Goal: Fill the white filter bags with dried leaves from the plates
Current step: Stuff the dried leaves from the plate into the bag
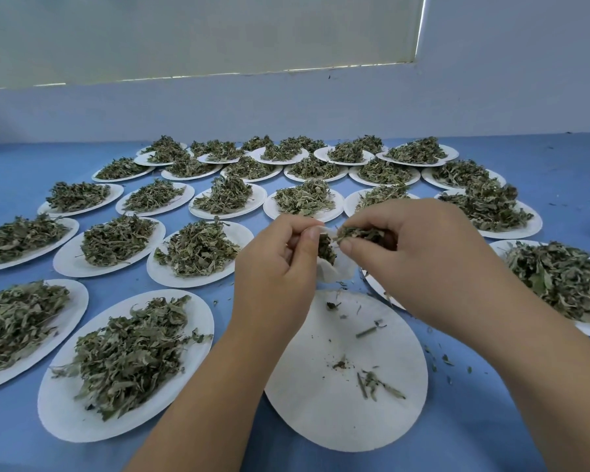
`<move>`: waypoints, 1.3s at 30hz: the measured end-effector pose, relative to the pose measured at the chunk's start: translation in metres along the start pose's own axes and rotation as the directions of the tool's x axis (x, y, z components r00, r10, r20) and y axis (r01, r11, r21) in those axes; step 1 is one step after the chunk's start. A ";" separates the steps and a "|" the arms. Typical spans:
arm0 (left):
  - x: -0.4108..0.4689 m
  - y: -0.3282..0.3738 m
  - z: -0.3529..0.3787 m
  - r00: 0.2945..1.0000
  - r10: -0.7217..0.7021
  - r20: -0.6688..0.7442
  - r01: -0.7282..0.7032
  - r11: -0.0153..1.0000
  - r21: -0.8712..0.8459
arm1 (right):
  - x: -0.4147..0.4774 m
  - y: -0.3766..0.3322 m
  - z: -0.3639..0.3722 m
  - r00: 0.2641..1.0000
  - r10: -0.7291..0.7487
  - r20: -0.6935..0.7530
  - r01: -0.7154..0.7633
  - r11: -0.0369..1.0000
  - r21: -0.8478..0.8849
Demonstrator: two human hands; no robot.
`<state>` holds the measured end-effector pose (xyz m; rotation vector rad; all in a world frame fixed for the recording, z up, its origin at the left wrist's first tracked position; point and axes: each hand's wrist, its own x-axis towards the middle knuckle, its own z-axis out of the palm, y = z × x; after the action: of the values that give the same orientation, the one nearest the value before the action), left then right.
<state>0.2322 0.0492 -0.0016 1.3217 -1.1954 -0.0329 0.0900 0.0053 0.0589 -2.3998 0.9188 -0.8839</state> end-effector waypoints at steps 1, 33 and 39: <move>0.000 0.000 0.000 1.000 0.000 0.002 0.000 1.000 -0.005 | 0.000 -0.001 0.001 1.000 -0.006 -0.005 0.006 1.000 -0.010; -0.005 0.003 0.002 0.999 -0.013 0.045 0.015 0.999 -0.039 | 0.000 0.003 0.020 0.996 -0.049 -0.077 0.048 0.999 -0.012; -0.005 0.005 0.001 0.999 -0.024 0.039 0.026 0.998 -0.054 | 0.002 0.005 0.020 0.990 -0.096 -0.103 0.098 0.995 0.012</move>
<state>0.2265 0.0531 -0.0012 1.2931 -1.2027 -0.1083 0.1027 0.0037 0.0424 -2.4213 0.8339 -1.0557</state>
